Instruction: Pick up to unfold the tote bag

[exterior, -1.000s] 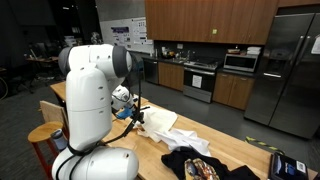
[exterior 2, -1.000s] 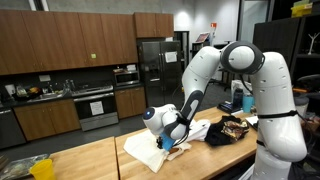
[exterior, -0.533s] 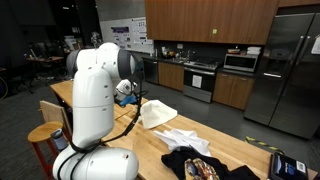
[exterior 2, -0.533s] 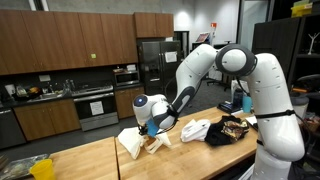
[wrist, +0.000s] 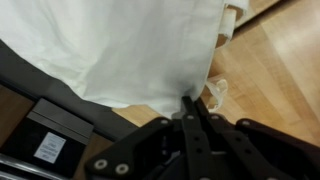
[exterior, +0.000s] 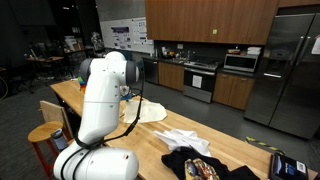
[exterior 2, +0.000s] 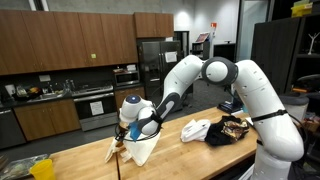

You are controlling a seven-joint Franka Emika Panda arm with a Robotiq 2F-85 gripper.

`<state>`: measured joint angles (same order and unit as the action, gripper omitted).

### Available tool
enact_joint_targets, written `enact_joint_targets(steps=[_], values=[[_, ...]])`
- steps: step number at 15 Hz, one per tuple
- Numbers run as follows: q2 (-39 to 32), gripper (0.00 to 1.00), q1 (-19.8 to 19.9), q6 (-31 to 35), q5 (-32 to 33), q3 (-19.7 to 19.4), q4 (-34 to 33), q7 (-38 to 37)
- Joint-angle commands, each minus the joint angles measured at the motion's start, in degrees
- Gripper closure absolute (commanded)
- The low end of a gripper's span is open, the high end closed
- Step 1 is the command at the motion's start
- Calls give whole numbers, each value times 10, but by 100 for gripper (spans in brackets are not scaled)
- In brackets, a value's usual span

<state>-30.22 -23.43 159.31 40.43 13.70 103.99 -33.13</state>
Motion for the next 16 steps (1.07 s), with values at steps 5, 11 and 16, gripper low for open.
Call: enact_joint_targets(steps=[5,11,16], values=[[-51,96,-10,6,-236,44,-45,236],[-62,96,-11,1,-249,47,-59,254],[-57,67,-19,7,-257,37,-45,264]])
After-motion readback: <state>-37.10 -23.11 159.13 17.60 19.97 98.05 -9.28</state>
